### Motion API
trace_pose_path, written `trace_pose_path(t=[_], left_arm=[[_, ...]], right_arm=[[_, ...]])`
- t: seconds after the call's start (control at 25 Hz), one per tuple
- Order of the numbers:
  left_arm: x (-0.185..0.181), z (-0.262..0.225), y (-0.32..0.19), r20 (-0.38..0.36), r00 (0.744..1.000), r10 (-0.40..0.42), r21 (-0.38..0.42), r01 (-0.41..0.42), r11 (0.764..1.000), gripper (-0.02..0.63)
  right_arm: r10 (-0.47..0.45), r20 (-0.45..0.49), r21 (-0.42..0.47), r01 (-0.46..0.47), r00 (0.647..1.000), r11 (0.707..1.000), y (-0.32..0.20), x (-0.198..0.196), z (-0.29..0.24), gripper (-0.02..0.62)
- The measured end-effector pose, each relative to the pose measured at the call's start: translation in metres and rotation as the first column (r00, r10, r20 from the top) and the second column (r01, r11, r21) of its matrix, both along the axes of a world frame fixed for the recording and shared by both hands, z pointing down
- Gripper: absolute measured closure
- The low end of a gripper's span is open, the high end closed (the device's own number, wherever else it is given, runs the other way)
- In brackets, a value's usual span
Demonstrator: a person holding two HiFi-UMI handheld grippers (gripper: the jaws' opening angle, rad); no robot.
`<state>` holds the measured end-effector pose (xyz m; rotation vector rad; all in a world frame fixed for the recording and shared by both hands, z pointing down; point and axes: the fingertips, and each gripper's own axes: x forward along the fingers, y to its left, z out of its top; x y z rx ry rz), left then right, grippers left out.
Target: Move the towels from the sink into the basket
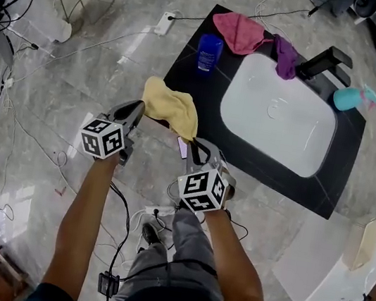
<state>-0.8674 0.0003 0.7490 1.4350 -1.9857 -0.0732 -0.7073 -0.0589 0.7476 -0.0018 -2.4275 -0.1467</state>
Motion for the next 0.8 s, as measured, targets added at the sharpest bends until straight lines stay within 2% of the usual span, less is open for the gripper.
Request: trace_pose_path(t=[0.08,0.16,0.24,0.32,0.36,0.44,0.48,0.6,0.68,0.8], left_arm=[[-0.001,0.004,0.006,-0.031,0.999,-0.018,-0.013,0.018,1.000,0.601],[0.000,0.016,0.010,-0.107,0.993,-0.043,-0.013,0.041,0.999,0.597],[-0.001,0.025,0.010,-0.192,0.978,-0.078,0.020,0.084,0.996,0.441],[-0.003,0.028,0.007,-0.267,0.958,-0.107,0.068,0.129,0.989,0.360],[-0.004,0.028,0.005,-0.294,0.949,-0.113,0.086,0.144,0.986,0.344],[-0.003,0.030,0.002,-0.322,0.941,-0.107,0.113,0.150,0.982,0.350],[-0.002,0.029,0.001,-0.335,0.937,-0.099,0.127,0.149,0.981,0.377],[-0.002,0.027,0.001,-0.365,0.924,-0.112,0.166,0.183,0.969,0.545],[-0.005,0.024,0.004,-0.364,0.922,-0.133,0.177,0.209,0.962,0.583],[-0.006,0.013,0.009,-0.310,0.939,-0.153,0.160,0.210,0.965,0.586]], right_arm=[[0.003,0.005,0.002,-0.003,1.000,1.000,0.000,0.000,-0.006,0.568],[0.006,0.011,0.002,-0.006,1.000,1.000,0.000,0.000,-0.011,0.569],[0.005,0.016,0.003,-0.005,1.000,1.000,0.001,0.000,-0.015,0.569],[0.004,0.020,0.003,-0.004,1.000,1.000,0.001,0.000,-0.015,0.569],[0.005,0.022,0.002,-0.005,1.000,1.000,0.000,-0.001,-0.015,0.569],[0.008,0.026,-0.002,-0.008,1.000,1.000,-0.002,-0.001,-0.013,0.568],[0.009,0.027,-0.003,-0.009,1.000,1.000,-0.003,-0.001,-0.012,0.568],[0.009,0.033,-0.005,-0.009,0.999,1.000,-0.005,-0.001,-0.014,0.568],[0.010,0.043,-0.003,-0.010,0.999,1.000,-0.007,-0.002,-0.018,0.569],[0.017,0.066,0.006,-0.017,0.998,1.000,-0.011,-0.003,-0.027,0.569]])
